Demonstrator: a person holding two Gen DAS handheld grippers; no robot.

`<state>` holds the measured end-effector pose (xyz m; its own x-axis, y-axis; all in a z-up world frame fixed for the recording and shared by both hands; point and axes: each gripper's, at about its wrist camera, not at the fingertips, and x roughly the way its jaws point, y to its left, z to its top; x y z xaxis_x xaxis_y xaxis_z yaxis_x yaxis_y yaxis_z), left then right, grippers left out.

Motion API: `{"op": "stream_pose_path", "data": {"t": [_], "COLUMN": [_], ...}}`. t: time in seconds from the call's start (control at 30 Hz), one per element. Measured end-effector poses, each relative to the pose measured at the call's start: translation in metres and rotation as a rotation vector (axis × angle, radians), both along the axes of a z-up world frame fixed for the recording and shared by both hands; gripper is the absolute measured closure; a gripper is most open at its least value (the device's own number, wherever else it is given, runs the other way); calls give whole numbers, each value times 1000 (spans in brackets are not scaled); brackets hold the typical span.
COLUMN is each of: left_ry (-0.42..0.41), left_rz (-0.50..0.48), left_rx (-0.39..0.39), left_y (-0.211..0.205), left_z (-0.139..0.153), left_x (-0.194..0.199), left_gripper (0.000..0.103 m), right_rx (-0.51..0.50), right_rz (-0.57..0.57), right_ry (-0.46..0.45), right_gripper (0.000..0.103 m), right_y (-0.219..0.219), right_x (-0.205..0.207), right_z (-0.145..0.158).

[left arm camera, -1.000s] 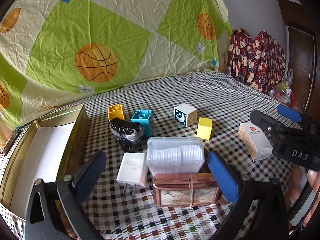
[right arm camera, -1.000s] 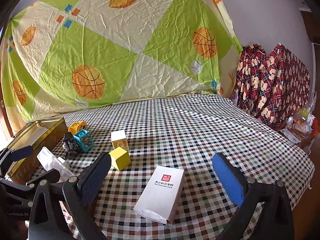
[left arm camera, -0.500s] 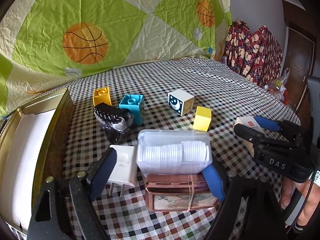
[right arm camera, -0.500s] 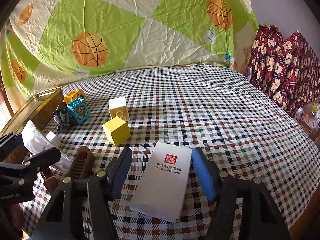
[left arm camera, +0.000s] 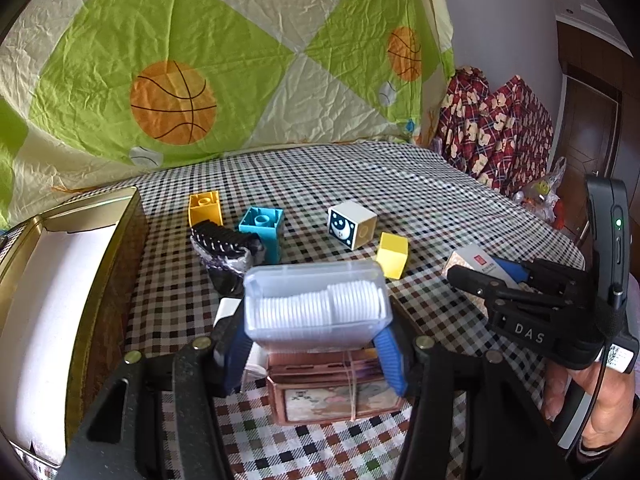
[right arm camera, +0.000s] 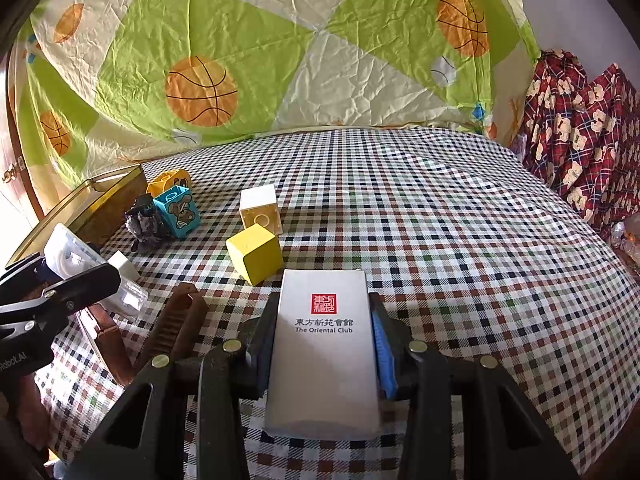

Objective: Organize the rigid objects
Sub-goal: 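Lift the clear disc box with the left tool while the right tool lifts the white card box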

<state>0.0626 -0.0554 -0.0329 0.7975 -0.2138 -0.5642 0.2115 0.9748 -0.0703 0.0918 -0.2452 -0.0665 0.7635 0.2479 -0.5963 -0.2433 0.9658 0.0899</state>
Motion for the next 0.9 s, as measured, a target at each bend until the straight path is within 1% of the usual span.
{"op": "stream_pose_path", "data": {"t": [0.2, 0.33, 0.7, 0.9], "left_ry": [-50, -69, -134, -167], "left_rz": [14, 18, 48, 57], "left_rx": [-6, -14, -25, -28], "left_y": [3, 4, 7, 8], "left_z": [4, 5, 9, 11], "left_x": [-7, -10, -22, -27], "left_gripper": [48, 48, 48, 48], "right_rx": [7, 12, 37, 47], "right_rz": [-6, -7, -18, -22], "right_ry": [-48, -62, -143, -169], "right_gripper": [60, 60, 60, 60], "right_y": [-2, -4, -8, -10], "right_x": [-5, -7, -17, -21], "right_z": [3, 2, 6, 7]}}
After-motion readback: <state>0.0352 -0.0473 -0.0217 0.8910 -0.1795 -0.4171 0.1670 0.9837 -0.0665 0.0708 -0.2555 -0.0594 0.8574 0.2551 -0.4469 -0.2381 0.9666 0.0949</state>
